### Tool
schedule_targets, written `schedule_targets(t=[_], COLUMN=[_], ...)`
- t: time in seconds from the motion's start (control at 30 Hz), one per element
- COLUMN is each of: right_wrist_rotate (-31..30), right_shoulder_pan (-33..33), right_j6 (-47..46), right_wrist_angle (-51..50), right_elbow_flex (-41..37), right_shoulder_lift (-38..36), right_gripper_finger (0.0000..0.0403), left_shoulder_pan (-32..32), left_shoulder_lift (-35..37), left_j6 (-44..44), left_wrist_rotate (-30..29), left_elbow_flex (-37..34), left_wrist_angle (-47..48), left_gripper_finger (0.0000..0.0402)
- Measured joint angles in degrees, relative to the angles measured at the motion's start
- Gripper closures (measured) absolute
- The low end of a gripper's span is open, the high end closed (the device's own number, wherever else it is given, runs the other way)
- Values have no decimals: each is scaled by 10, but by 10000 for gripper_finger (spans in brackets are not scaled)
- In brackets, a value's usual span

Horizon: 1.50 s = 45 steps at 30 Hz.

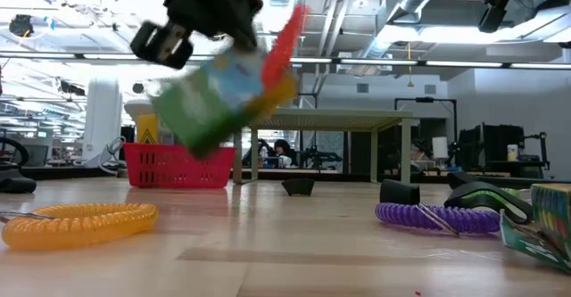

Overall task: Pick & Place Office Desk Supplies
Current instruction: Put the yellow crayon box into the red bin

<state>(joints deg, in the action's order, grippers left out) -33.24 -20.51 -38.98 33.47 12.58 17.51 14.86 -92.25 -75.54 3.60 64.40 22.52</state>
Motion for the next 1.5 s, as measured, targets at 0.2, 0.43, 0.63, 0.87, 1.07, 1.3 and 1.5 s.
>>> schedule_targets(t=[0.2, 0.43, 0.63, 0.87, 1.07, 1.3, 1.5], right_wrist_rotate=[-4, -5, -5, -5, -5, -5, -2], right_shoulder_pan=[1, 0, 0, 0, 0, 0, 0], right_j6=[0, 0, 0, -3, -2, -2, -5], right_wrist_angle=[-3, -3, -2, -3, -5, -5, -5], right_elbow_flex=[0, 0, 0, 0, 0, 0, 0], right_shoulder_lift=[0, 0, 0, 0, 0, 0, 0], right_gripper_finger=[220, 220, 220, 220, 220, 220, 220], left_shoulder_pan=[11, 19, 19, 18, 18, -3, 8], left_shoulder_lift=[-20, -63, -92, -101, -101, -101, -101], left_j6=[-1, -15, -32, -30, -18, -28, 4], left_wrist_rotate=[-29, -13, -7, -2, -38, -56, -10], left_elbow_flex=[0, 1, 0, 0, 0, 0, 0], left_wrist_angle=[-6, -41, -50, -38, -72, -119, -114], left_gripper_finger=[399, 364, 296, 222, 207, 247, 280])
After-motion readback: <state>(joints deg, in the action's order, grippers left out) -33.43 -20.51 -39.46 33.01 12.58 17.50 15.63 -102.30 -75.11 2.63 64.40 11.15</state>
